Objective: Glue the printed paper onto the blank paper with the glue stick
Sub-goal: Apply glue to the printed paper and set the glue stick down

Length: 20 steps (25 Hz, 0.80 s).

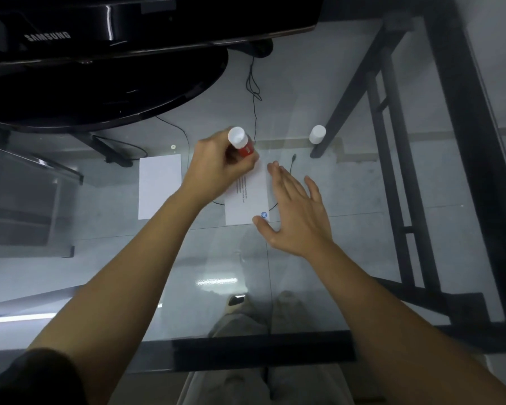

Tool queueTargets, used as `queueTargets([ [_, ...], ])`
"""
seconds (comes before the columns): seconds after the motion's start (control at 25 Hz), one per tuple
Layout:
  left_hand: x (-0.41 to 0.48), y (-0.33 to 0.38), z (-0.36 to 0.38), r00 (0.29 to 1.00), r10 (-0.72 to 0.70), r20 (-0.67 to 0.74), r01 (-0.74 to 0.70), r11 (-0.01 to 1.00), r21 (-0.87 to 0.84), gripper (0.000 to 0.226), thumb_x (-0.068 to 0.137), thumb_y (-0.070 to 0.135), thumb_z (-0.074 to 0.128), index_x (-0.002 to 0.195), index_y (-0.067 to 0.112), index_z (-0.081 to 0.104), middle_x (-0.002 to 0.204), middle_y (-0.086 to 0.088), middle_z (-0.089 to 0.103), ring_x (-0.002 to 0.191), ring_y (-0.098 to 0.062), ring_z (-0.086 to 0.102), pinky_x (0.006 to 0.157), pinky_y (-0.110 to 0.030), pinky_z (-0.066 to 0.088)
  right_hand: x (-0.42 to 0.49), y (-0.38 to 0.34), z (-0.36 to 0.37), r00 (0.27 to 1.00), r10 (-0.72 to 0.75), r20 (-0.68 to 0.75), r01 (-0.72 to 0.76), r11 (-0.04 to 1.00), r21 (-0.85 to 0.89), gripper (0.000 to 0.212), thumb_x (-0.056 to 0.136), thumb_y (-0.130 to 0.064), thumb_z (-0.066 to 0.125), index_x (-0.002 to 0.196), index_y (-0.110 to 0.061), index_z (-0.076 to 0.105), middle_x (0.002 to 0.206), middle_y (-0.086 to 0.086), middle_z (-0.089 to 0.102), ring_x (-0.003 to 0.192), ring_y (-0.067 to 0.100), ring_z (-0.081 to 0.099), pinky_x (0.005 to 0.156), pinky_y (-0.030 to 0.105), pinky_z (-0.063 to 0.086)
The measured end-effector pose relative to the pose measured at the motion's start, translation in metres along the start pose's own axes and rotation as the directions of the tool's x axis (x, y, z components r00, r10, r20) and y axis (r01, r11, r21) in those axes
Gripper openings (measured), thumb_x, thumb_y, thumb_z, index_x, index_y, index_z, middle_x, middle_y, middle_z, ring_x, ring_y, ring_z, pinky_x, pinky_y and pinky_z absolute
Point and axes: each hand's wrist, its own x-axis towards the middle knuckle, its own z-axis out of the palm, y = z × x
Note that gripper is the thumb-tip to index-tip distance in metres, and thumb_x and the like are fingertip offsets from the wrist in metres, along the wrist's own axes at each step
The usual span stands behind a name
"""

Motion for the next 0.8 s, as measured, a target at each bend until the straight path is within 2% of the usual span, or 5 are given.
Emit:
queueTargets([
  [0.36, -0.022, 0.004, 0.004, 0.988, 0.122, 0.097, -0.124, 0.992, 0.022, 0.016, 0.077, 0.017, 0.071, 0.083, 0.004, 0.061, 0.072, -0.007, 0.064, 0.061, -0.015, 0.057, 0.059, -0.015, 0.044, -0.001, 0.000, -0.001, 1.000, -0.012, -0.008, 0.012, 1.000, -0.012, 0.087, 0.082, -0.057, 0.042, 0.146, -0.014, 0.002, 0.156, 0.003, 0.014, 0.142, 0.015, 0.013, 0.115, 0.042, 0.000],
  [0.52, 0.013, 0.004, 0.001, 0.999, 0.035, 0.012, -0.036, 0.998, 0.058, 0.019, 0.078, 0.020, 0.069, 0.084, 0.004, 0.061, 0.074, -0.009, 0.066, 0.065, -0.017, 0.058, 0.061, -0.008, 0.039, 0.001, -0.001, 0.000, 1.000, -0.002, -0.002, 0.002, 1.000, 0.004, 0.089, 0.081, -0.057, 0.044, 0.146, -0.015, 0.001, 0.156, 0.003, 0.016, 0.142, 0.016, 0.014, 0.114, 0.042, 0.001],
  [0.64, -0.001, -0.001, -0.007, 0.989, -0.150, 0.001, 0.147, 0.966, -0.213, 0.012, 0.079, 0.023, 0.070, 0.087, 0.018, 0.063, 0.077, 0.005, 0.067, 0.070, -0.006, 0.060, 0.062, -0.010, 0.046, 0.000, 0.000, 0.000, 1.000, 0.007, -0.020, -0.007, 1.000, -0.001, 0.087, 0.081, -0.056, 0.044, 0.147, -0.015, 0.003, 0.155, 0.002, 0.019, 0.142, 0.015, 0.015, 0.114, 0.041, -0.001],
  [0.68, -0.011, -0.004, -0.010, 0.962, -0.270, 0.037, 0.258, 0.856, -0.447, 0.010, 0.080, 0.022, 0.070, 0.088, 0.022, 0.064, 0.077, 0.009, 0.068, 0.071, -0.002, 0.061, 0.064, -0.012, 0.048, 0.000, 0.000, 0.000, 1.000, 0.008, -0.027, -0.008, 1.000, 0.002, 0.086, 0.081, -0.056, 0.044, 0.146, -0.016, 0.004, 0.155, 0.002, 0.020, 0.142, 0.015, 0.015, 0.113, 0.040, -0.002],
  [0.8, -0.037, -0.013, -0.021, 0.821, -0.519, 0.238, 0.349, 0.126, -0.929, 0.006, 0.084, 0.010, 0.062, 0.084, 0.013, 0.068, 0.076, 0.002, 0.070, 0.069, -0.007, 0.065, 0.064, -0.015, 0.053, 0.000, 0.000, 0.000, 1.000, -0.005, -0.028, 0.006, 1.000, 0.027, 0.082, 0.082, -0.056, 0.045, 0.146, -0.019, 0.009, 0.155, 0.000, 0.020, 0.142, 0.015, 0.015, 0.113, 0.040, -0.002],
])
